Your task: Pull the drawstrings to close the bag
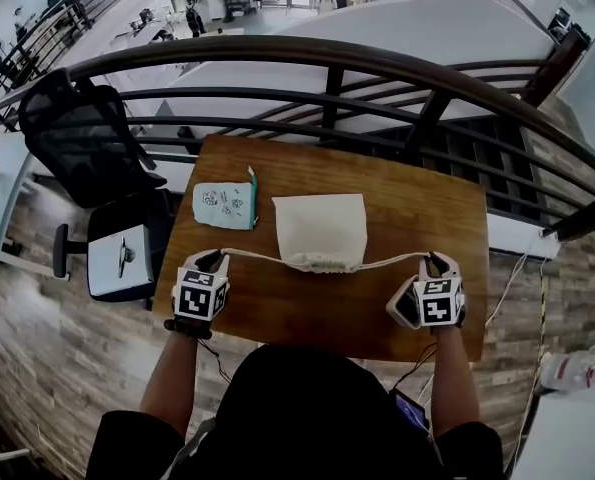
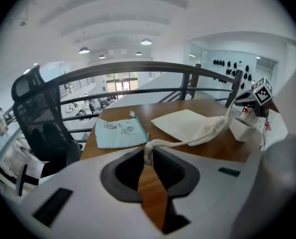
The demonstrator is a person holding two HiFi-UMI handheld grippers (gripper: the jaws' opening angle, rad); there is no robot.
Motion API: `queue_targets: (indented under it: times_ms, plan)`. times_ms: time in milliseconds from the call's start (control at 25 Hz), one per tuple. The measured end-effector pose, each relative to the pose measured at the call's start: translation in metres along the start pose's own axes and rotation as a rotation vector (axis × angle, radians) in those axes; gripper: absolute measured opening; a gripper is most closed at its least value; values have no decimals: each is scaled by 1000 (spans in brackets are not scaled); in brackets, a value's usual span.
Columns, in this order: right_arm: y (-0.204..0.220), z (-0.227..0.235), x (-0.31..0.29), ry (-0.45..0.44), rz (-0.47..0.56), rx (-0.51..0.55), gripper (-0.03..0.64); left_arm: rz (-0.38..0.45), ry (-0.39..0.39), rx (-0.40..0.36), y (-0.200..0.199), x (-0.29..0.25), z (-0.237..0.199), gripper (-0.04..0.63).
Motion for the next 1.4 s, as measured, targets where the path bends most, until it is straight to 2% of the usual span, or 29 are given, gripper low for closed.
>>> queue_targets:
  times_ms: [40,80,120,160,280,400,520,680,760,920,1160,1200,1240,1320,1400]
  plan:
    - [-4,-11,0,-43,5,1,71,3,34,-9,-3,-1,7,84]
    - [-8,-21,1,-87,5,-1,131,4,75,-12,-5,-2,15,196]
    - [-11,-29,1,-130,0,-8,186,6,114,-12,-8,-2,22,261]
    - [-14,-37,2,-170,-6,-17,239,9,147,-11,-10,-2,27,279]
    - [-20,-52,3,-264,-21,-24,335,34,198,-23,-17,0,32,317]
    - [-23,-60,8,-330,-23,-9,399,76,230,-25,-28,4,36,339]
    - [-26,-63,17,-367,-13,-5,416,125,250,-10,-41,9,40,339]
    - [-46,-59,32,-428,61,-92,419,239,198,22,-68,20,29,339]
    - [-62,-56,42,-448,122,-133,409,289,186,28,-83,26,24,339]
    - [-89,-53,67,-450,268,-196,329,390,157,-15,-112,42,26,328]
    - [-113,-57,97,-423,482,-250,121,554,62,-44,-140,66,28,166]
    - [-116,-56,99,-422,511,-262,34,586,30,-46,-143,70,26,116]
    - [-118,-55,102,-423,536,-278,0,619,-1,-50,-147,73,24,54]
    - [-120,-51,105,-422,577,-307,-5,661,-34,-55,-152,78,22,32]
    - [-120,-47,109,-413,617,-327,-6,684,-31,-39,-154,81,23,25]
Point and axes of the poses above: the fingertips, and each gripper's own axes: x backward along the fingers, z to its right, y out of its underside, the point moved 5 cm from there along x, backward along the fingers, and after that the axes turned 12 degrees about -x, right-handed, at the moved point
